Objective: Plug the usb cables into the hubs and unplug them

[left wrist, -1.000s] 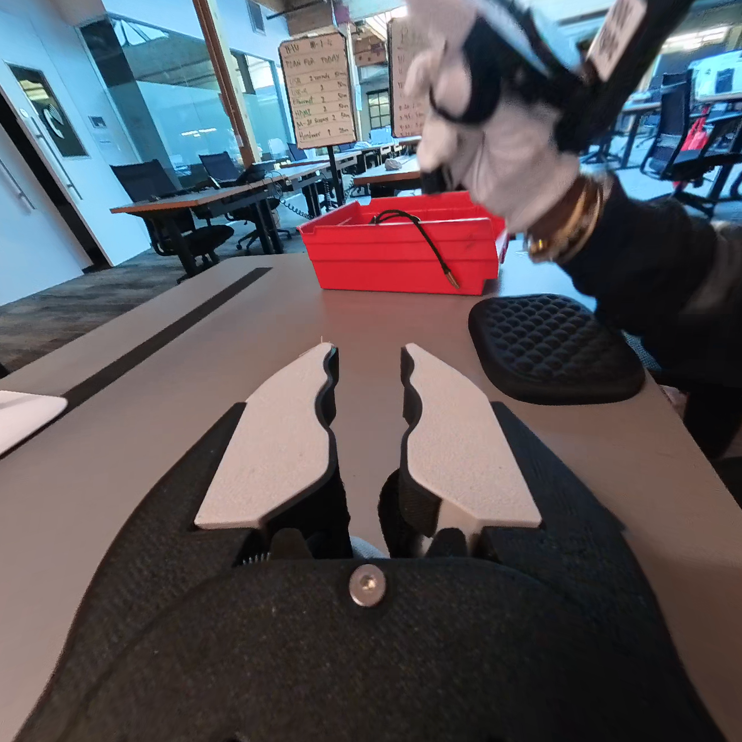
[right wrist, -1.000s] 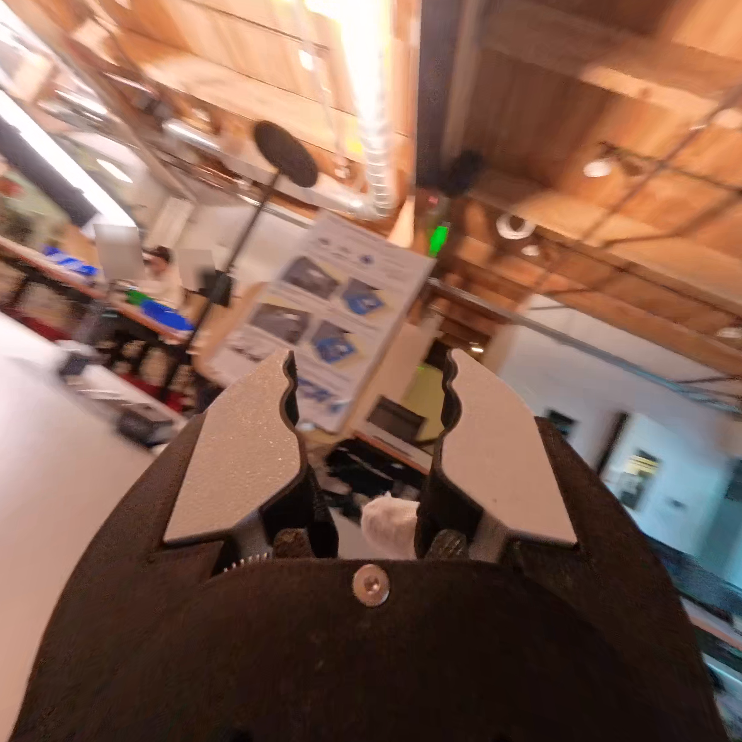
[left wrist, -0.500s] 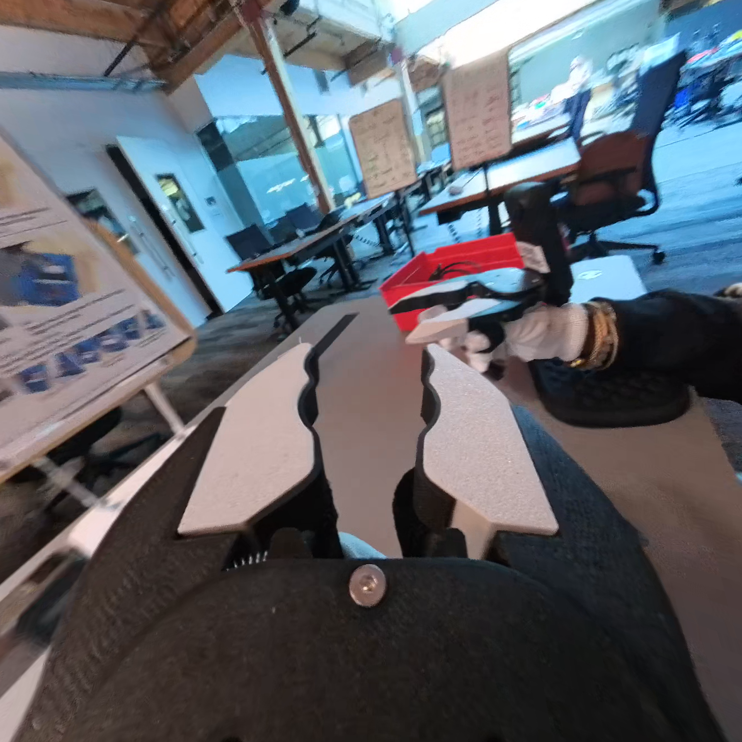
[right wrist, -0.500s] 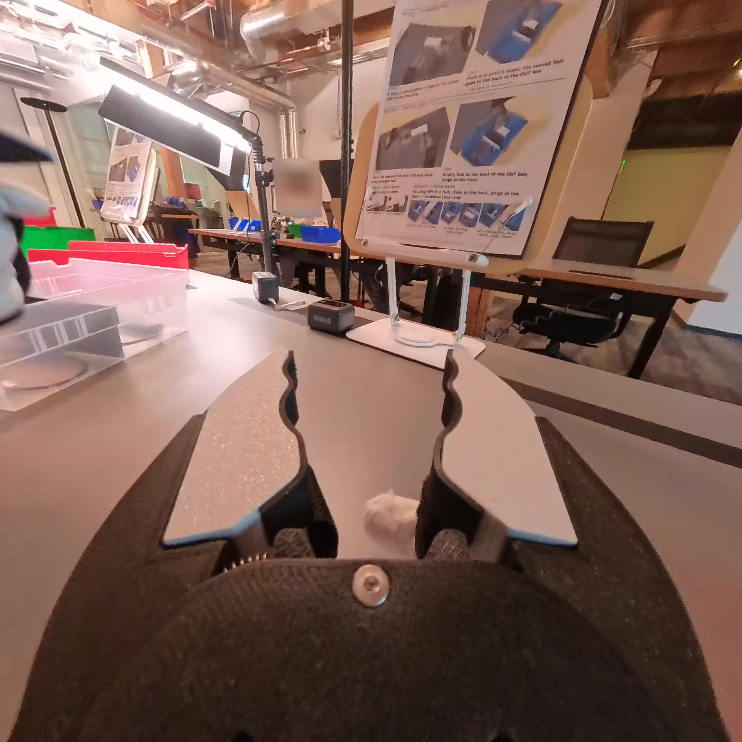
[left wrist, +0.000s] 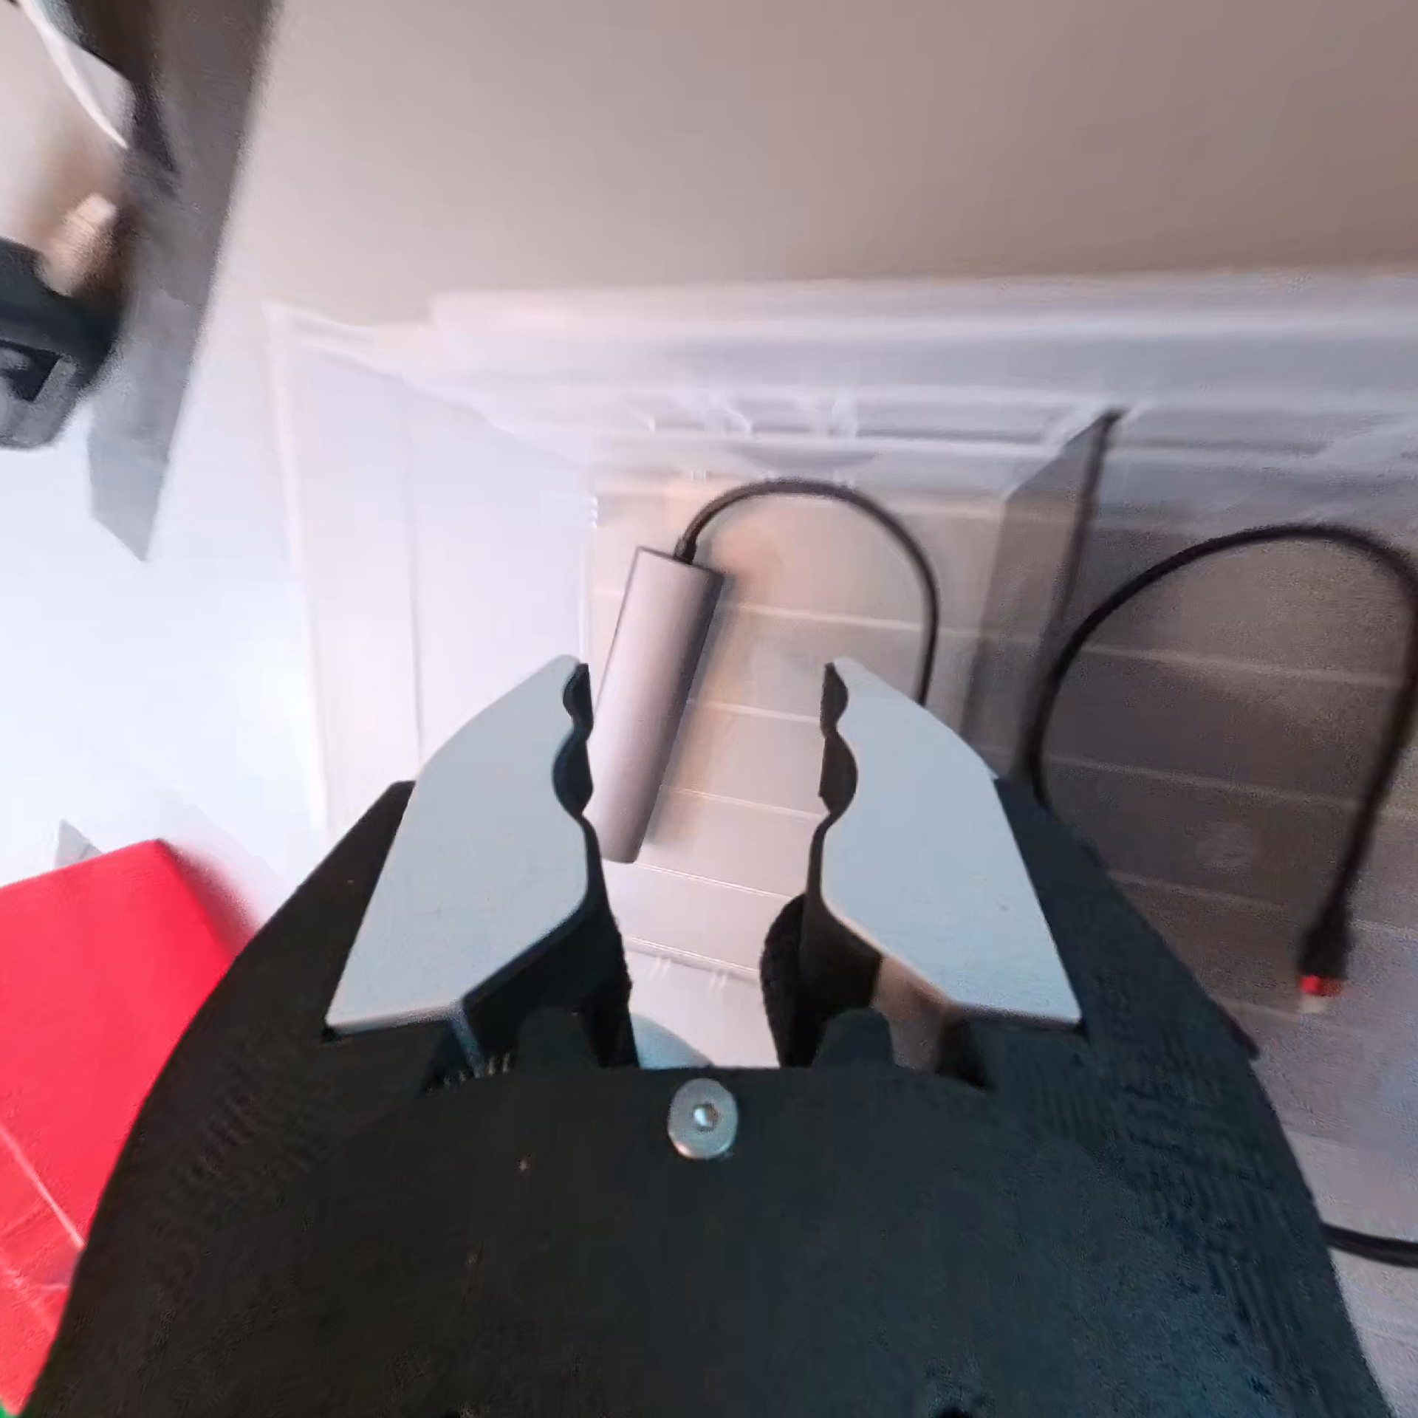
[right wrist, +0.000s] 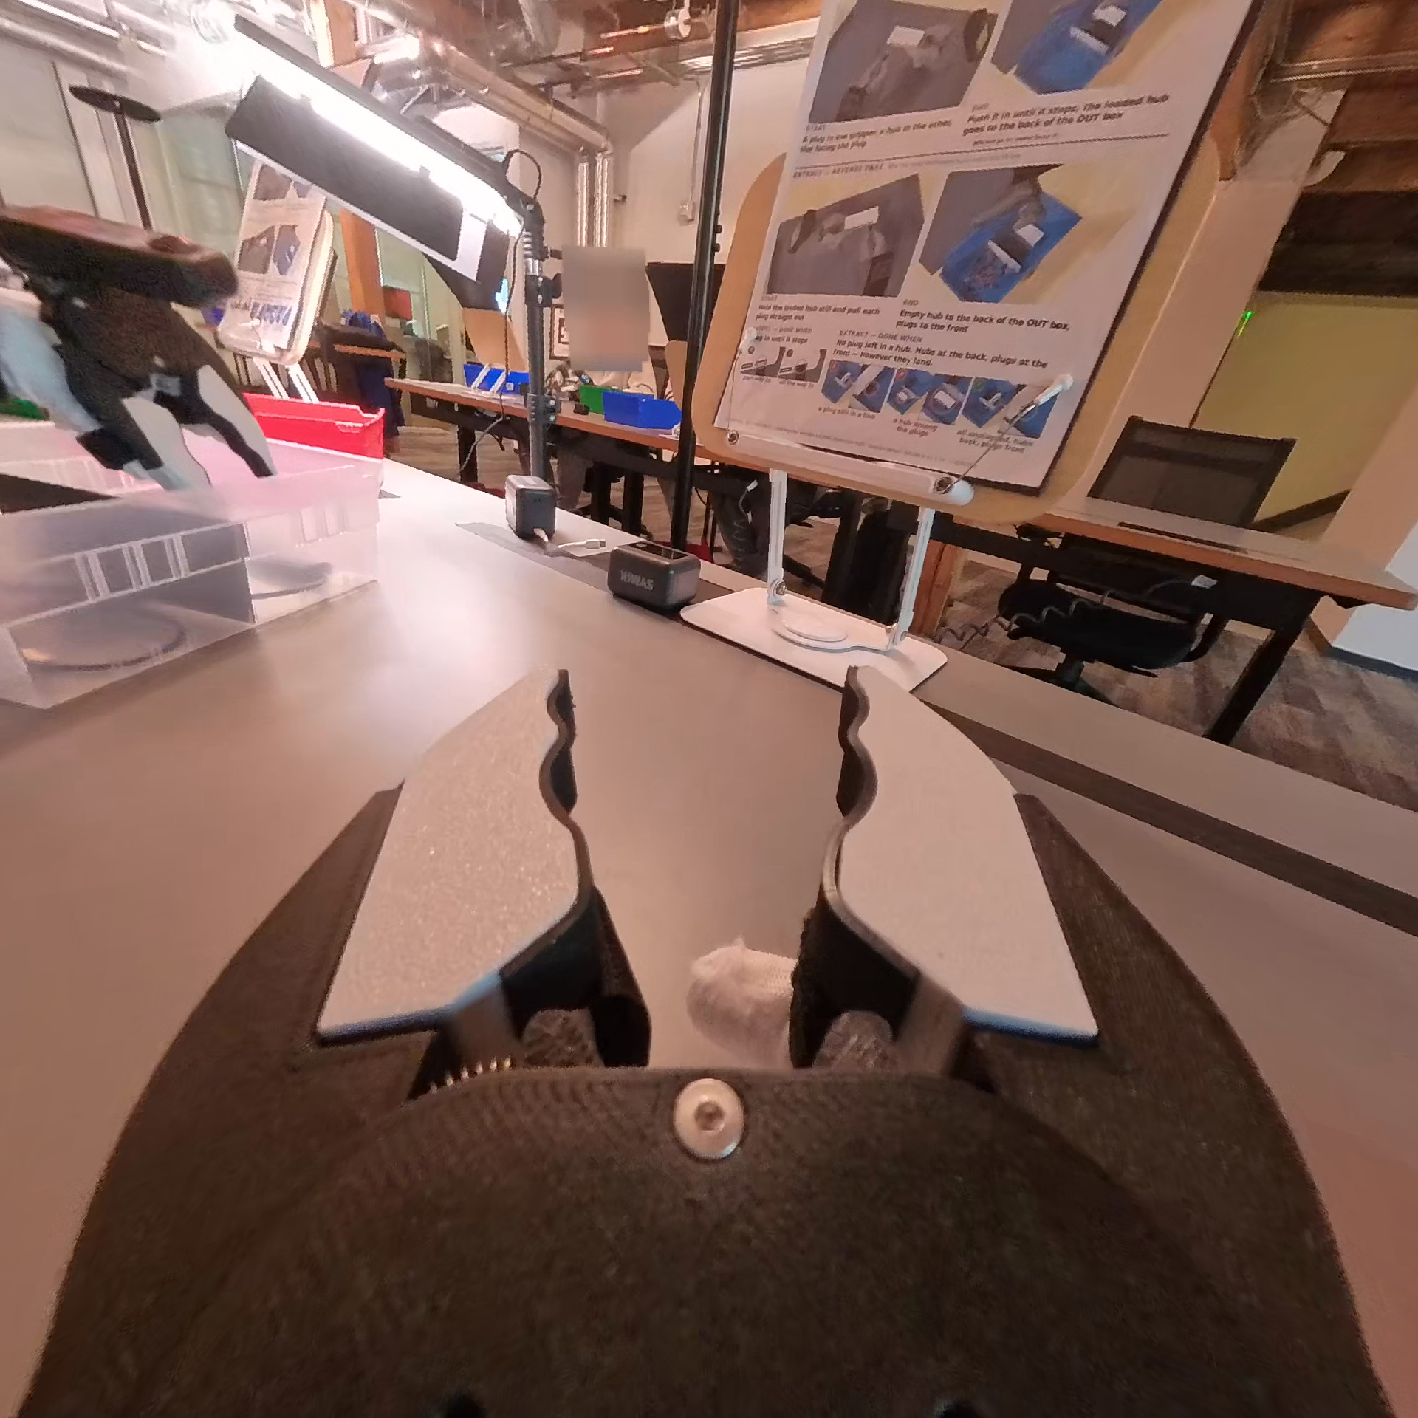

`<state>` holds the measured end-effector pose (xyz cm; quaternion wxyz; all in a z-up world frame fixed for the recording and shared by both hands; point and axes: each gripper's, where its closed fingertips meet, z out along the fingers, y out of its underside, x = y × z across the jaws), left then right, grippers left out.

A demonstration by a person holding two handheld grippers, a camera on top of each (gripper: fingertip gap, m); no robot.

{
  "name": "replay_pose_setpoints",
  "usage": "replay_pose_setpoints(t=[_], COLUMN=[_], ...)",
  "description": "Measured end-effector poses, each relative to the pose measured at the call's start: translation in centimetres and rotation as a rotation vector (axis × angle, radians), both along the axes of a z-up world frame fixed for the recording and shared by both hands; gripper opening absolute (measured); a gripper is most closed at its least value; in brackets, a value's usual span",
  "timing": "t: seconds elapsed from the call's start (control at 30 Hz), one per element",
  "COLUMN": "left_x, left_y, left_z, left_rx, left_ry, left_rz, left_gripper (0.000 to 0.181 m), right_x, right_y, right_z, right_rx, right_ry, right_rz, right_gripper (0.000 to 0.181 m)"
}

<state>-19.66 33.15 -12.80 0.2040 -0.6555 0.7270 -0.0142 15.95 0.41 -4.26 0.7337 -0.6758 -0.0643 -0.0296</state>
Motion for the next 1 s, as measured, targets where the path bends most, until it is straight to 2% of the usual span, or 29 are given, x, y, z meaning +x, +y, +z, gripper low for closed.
replay_pose_setpoints(t=[0.13, 0.27, 0.37, 0.43, 0.47, 0.57, 0.63, 0.7, 0.77, 0.9, 1.0], left_x=[-0.8, -1.6, -1.7, -1.8, -1.8, -2.1, -3.3, -3.7, -3.1, -0.8, 1.8], left_y=[1.6, 2.1, 1.8, 1.4, 1.4, 1.5, 2.5, 3.3, 3.9, 2.6, -1.2], left_z=[-3.3, -5.0, -5.2, -5.4, -5.3, -5.3, -4.8, -2.8, 1.1, 11.5, 17.5], left_rx=[-0.063, -0.117, -0.196, -0.259, -0.260, -0.216, -0.083, 0.039, 0.173, 0.412, 0.452], left_ry=[0.132, 0.211, 0.196, 0.173, 0.157, 0.145, 0.212, 0.195, 0.068, -0.388, -0.740], left_rz=[-0.012, -0.009, 0.001, 0.014, 0.014, 0.039, 0.074, 0.125, 0.193, 0.338, 0.360], left_gripper=[0.063, 0.066, 0.061, 0.045, 0.034, 0.033, 0.032, 0.032, 0.032, 0.032, 0.032], right_x=[-0.2, -0.4, -0.5, -0.5, -0.5, -0.4, -0.4, -0.6, -0.8, -1.2, -1.6], right_y=[0.2, 0.3, 0.3, 0.3, 0.2, 0.1, 0.0, 0.0, -0.1, -0.1, -0.1], right_z=[-0.7, -0.9, -1.0, -0.8, -0.7, -0.5, -0.4, -0.4, -0.3, -0.2, -0.3], right_rx=[-0.028, -0.032, -0.039, -0.034, -0.031, -0.023, -0.018, -0.020, -0.017, -0.017, -0.023], right_ry=[-0.035, -0.039, -0.042, -0.053, -0.058, -0.060, -0.056, -0.057, -0.072, -0.101, -0.109], right_rz=[0.006, 0.019, 0.022, 0.019, 0.016, 0.011, 0.015, 0.022, 0.026, 0.035, 0.049], right_gripper=[0.066, 0.063, 0.063, 0.062, 0.062, 0.061, 0.061, 0.061, 0.060, 0.060, 0.060])
